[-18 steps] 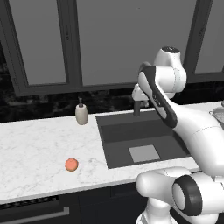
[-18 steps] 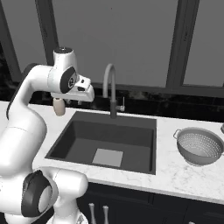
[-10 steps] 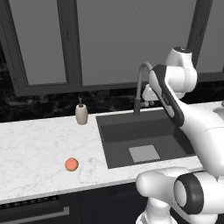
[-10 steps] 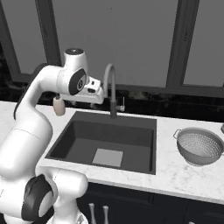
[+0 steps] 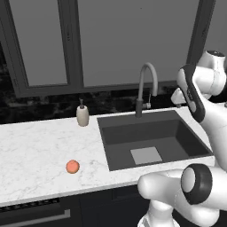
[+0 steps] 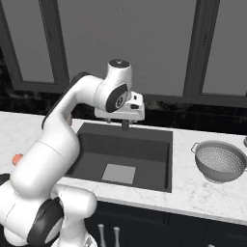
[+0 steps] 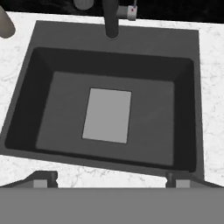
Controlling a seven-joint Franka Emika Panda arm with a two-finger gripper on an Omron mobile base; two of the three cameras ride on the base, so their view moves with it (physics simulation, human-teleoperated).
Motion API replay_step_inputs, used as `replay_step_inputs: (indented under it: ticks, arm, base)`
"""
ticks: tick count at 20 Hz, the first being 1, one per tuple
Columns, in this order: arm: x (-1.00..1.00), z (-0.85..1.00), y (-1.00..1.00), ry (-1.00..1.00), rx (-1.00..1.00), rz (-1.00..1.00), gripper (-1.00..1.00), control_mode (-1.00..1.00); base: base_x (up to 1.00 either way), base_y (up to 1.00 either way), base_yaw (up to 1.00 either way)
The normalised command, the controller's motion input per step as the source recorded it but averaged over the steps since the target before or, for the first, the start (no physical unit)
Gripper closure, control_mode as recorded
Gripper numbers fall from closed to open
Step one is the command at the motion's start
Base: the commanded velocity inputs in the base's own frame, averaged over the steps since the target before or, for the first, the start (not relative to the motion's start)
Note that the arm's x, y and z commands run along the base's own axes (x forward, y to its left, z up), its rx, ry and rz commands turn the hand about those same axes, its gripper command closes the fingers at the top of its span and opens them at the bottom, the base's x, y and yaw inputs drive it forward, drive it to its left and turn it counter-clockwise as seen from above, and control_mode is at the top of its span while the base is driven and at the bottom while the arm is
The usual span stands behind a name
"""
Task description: Put the colander in the sink, put the peach in the colander, and turn on the sink faucet and pour water over the colander.
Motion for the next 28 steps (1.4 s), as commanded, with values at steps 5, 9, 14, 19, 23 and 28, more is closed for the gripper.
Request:
replay_step_inputs:
  ticks: [5, 9, 14, 19, 23, 28]
  arm:
    - [0.03, -0.22, -0.88, 0.00, 0.00, 0.02, -1.00, -1.00]
    - [0.23, -0.26, -0.73, 0.00, -0.06, 0.00, -1.00, -1.00]
    - [0.35, -0.63, -0.69, 0.00, -0.15, 0.00, -1.00, -1.00]
    - [0.44, -0.80, -0.61, 0.00, -0.18, 0.00, -1.00, -1.00]
    - [0.44, -0.55, -0.42, 0.00, -0.10, 0.00, -1.00, -1.00]
    - [0.42, -0.32, -0.38, 0.01, -0.02, 0.00, -1.00, -1.00]
  base:
    - [0.00, 0.00, 0.00]
    - [0.00, 0.00, 0.00]
    - [0.00, 0.00, 0.00]
    - [0.00, 0.00, 0.00]
    - [0.00, 0.00, 0.00]
    - [0.00, 0.00, 0.00]
